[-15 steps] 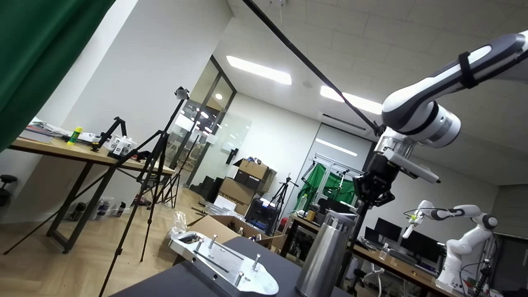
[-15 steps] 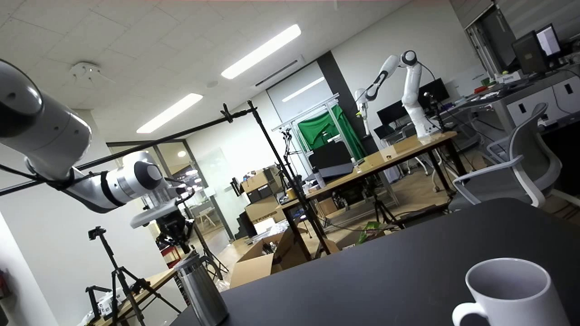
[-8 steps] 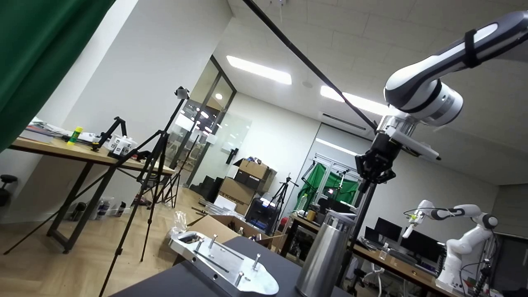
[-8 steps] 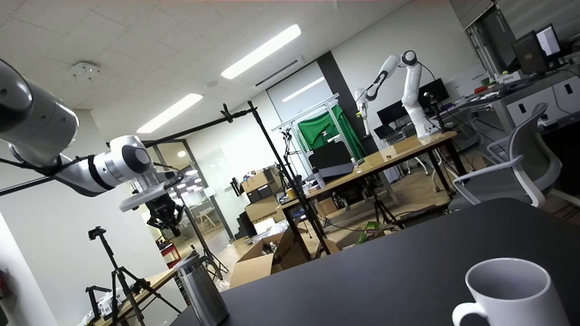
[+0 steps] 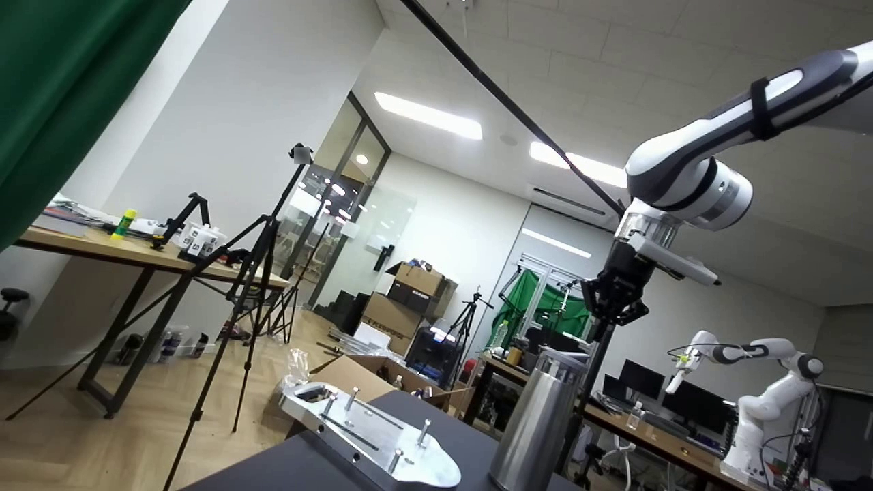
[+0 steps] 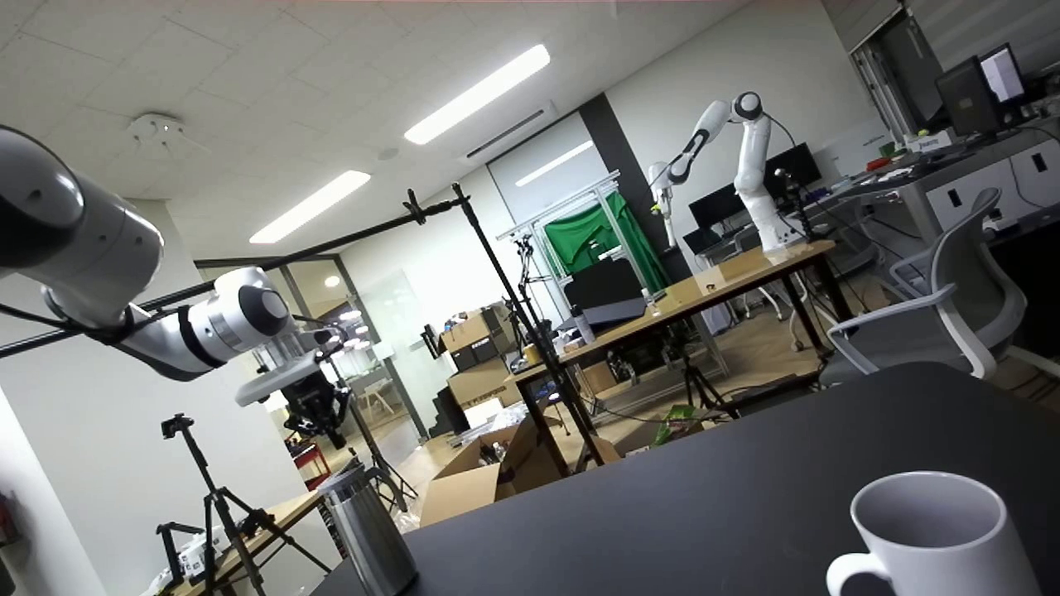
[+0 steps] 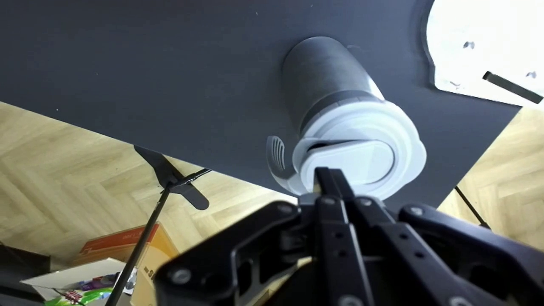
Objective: Press the lid of the flask
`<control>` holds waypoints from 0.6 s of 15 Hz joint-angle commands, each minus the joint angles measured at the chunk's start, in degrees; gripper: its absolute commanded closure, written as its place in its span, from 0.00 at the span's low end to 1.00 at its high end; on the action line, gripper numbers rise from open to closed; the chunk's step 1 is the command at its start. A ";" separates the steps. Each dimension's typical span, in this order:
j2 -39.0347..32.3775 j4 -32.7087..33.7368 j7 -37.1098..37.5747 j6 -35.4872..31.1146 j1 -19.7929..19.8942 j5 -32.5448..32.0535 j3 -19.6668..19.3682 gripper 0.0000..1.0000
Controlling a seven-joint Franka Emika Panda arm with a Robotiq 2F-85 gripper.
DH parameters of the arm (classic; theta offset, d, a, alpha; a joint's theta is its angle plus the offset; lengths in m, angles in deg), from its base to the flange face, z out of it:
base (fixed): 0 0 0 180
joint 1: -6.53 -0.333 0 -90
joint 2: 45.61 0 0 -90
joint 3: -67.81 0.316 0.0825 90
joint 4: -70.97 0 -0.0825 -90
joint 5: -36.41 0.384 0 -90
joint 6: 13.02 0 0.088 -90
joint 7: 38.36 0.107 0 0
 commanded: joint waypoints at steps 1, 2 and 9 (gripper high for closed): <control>-2.49 2.44 2.64 -0.64 -1.03 -1.81 -1.44 1.00; -2.98 2.38 2.73 -0.73 -1.01 -1.87 -1.60 1.00; -4.78 2.08 3.08 -0.71 -0.58 -1.41 -2.07 1.00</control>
